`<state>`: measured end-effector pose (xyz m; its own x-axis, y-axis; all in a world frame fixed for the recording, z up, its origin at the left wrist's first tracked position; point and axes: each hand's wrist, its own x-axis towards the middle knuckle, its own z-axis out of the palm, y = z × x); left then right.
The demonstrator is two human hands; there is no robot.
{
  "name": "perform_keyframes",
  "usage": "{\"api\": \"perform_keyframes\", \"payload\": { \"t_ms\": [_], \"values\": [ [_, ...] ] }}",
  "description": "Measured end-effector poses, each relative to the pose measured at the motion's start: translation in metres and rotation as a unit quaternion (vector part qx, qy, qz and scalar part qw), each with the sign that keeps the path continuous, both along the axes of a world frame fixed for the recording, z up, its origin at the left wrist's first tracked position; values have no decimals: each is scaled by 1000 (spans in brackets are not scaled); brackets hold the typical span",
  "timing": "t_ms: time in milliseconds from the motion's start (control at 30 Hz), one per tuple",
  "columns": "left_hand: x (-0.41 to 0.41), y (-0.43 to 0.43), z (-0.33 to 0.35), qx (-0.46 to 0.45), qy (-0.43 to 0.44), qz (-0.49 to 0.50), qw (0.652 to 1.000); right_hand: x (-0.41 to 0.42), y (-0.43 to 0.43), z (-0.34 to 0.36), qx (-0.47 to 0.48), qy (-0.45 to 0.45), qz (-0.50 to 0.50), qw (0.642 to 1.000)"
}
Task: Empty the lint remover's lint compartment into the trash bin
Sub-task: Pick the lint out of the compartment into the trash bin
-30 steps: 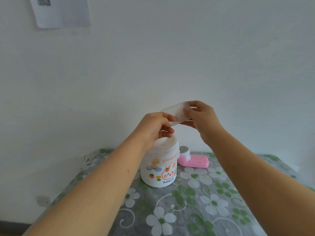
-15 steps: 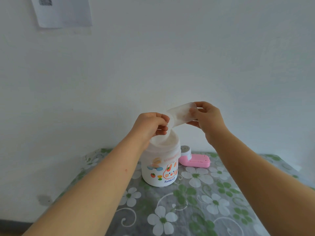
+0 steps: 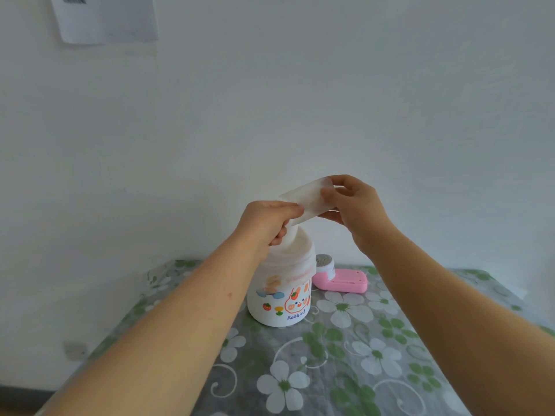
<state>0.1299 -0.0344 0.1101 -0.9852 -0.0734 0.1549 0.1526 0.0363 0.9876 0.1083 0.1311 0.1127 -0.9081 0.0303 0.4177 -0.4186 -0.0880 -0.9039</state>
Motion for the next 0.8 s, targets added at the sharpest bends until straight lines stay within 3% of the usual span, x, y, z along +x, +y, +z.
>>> {"api": "perform_keyframes", "payload": {
  "t_ms": [300, 367, 433, 500, 600, 667, 800],
  "values": [
    [-2, -4, 1, -11, -5, 28, 1000, -1, 3, 0, 14, -5, -8, 1000],
    [-2, -5, 1, -43, 9, 50, 998, -3, 4, 0, 31, -1, -27, 999],
    [-3, -7, 2, -130, 46, 82, 987, -5, 6, 0, 51, 7, -49, 997],
    [-4, -9, 1, -246, 95, 120, 957, -7, 7, 1, 77, 17, -79, 994],
    [-4, -10, -3, -402, 143, 185, 885, -8, 5, 1, 131, 29, -127, 983],
    [-4, -12, -6, -467, 172, 203, 843, -8, 4, 0, 158, 34, -146, 976],
    [-3, -16, -11, -548, 200, 173, 793, -6, -1, -2, 201, 45, -175, 963]
  ]
}}
